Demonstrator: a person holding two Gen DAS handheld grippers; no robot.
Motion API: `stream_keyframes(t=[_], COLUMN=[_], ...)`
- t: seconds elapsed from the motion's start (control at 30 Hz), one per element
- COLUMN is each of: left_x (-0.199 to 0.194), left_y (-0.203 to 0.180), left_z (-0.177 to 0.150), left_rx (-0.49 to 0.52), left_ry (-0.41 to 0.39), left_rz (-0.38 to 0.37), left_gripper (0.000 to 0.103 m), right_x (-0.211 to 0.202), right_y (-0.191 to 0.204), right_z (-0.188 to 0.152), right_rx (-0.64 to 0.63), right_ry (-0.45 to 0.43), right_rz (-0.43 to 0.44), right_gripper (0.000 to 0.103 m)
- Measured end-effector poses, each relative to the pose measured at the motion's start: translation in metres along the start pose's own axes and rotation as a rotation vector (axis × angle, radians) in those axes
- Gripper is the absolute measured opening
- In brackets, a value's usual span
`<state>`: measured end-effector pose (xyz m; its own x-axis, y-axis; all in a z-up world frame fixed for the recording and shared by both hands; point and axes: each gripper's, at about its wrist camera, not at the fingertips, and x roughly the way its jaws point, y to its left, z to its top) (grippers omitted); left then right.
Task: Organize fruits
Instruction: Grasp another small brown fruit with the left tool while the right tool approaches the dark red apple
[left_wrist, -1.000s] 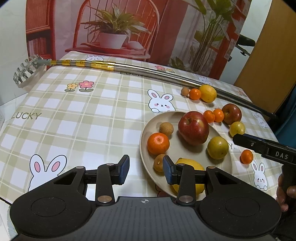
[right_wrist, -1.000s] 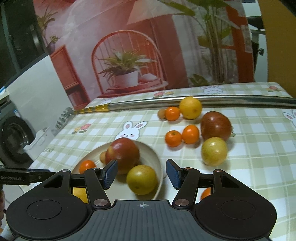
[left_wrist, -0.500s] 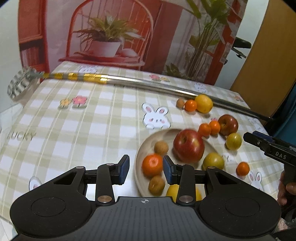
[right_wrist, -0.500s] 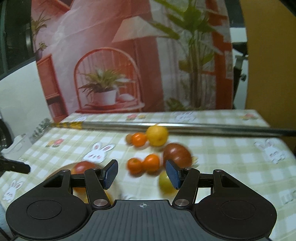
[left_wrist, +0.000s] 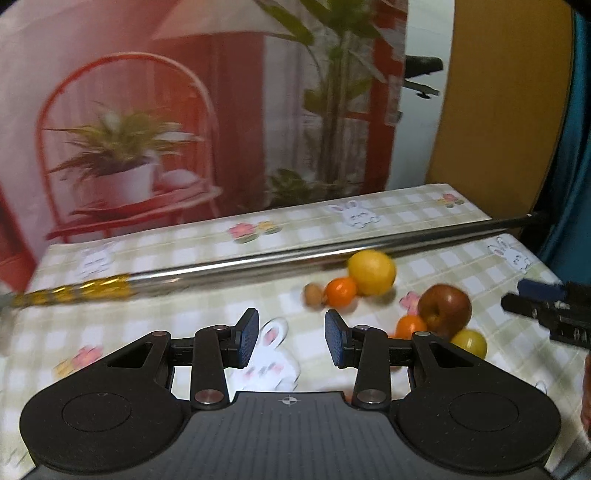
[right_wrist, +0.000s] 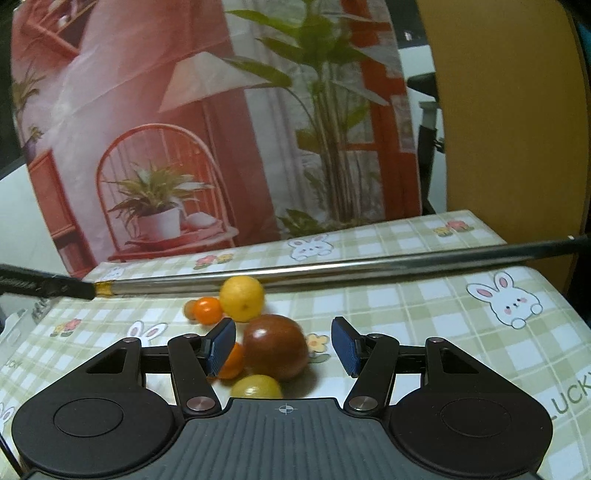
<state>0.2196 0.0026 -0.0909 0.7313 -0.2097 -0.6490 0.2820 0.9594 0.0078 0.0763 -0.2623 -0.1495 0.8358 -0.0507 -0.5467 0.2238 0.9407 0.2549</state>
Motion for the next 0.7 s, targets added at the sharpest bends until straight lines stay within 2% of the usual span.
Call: stream_keyframes(t=[0.1,0.33,0.53,0.7], left_x=[0.028,0.097,0.129,0.147], left_y=[-0.001,0.018,0.03,0.029], left_z=[0.008,0.016,0.019,0.015], left_rx=[-0.033,-0.261,-0.464,-0.554], left_ry=[0.003,0.142,0.19,0.223], left_rz=[0.001,-0.038,-0.086,-0.098], left_gripper=[0.041,0.034,0.034,0.034], right_x=[0.003,0.017,0.023,0.027], right_y=[-0.01,-0.025,-0.027,-0.027], right_z=[-0.003,-0.011,-0.014,-0.015], right_rx=[0.027,0.07,0.073,0.072], right_ry=[0.006,0.04,0.055,0.065], right_rz=[-0.002,-0.006,-0.004,0.001], right_gripper=[0.055,0.055,0.055,0.055])
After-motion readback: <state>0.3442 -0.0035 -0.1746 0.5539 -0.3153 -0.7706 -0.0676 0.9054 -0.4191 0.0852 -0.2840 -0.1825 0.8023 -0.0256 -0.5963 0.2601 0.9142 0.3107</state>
